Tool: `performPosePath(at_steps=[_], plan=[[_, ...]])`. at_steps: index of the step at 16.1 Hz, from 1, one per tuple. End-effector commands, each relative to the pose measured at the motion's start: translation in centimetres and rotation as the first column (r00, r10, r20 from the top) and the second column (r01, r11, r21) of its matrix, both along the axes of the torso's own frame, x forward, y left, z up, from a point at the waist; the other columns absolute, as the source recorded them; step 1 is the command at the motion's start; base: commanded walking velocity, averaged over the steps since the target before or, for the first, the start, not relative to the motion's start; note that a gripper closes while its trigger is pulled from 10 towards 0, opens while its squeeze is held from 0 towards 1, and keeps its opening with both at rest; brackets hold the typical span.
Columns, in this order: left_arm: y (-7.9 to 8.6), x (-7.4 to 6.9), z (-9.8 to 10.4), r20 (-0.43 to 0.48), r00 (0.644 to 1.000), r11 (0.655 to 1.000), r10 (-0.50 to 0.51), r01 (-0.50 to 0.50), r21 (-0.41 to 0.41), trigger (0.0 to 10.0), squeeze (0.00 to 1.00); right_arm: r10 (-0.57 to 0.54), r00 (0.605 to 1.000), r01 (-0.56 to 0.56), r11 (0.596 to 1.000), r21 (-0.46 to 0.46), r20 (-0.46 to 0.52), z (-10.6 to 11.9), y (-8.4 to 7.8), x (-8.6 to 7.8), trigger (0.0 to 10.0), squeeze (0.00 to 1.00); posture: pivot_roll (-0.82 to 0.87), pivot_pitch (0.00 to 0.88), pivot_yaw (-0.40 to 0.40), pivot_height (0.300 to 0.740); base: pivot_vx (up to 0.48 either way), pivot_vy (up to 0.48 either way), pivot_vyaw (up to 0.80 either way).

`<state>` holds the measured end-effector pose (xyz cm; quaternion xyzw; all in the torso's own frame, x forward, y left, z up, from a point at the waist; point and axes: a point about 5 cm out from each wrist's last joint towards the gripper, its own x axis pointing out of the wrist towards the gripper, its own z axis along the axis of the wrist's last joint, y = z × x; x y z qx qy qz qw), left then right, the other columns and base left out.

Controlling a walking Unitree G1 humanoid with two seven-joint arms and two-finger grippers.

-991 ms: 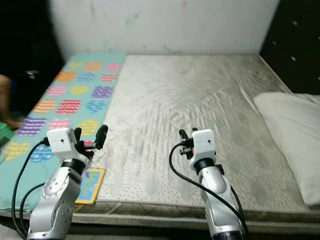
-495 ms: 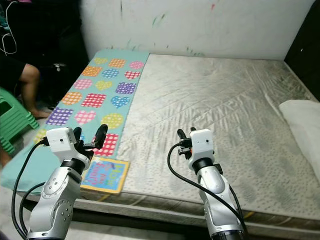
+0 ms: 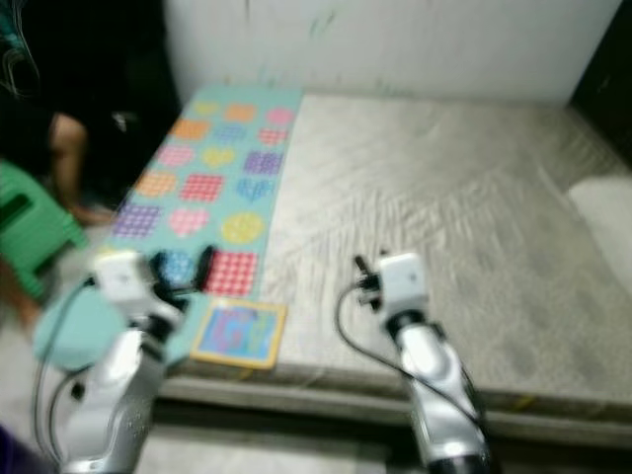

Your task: Clean up the room

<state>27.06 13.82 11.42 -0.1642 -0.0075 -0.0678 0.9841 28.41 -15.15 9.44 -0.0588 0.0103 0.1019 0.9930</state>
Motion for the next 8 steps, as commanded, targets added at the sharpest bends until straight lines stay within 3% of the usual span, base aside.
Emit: performPosePath(at_steps=[1,8], plan=[[0.34,-0.09,0.35,0.02,1.0,1.0,0.003,-0.003,-0.006,10.0,0.0,0.017,1.0,-0.017,1.0,-0.001,0.022,0.56,0.42,0.17,10.0,0.0,-0.19,0.023,0.023,0.74,0.0,0.0,0.0],[0.11,-0.19,0.42,0.029,1.0,1.0,-0.013,0.013,-0.017,10.0,0.0,0.029,0.999,-0.029,0.999,-0.019,0.022,0.53,0.43,0.08,10.0,0.0,-0.19,0.028,0.019,0.74,0.303,0.0,0.0]])
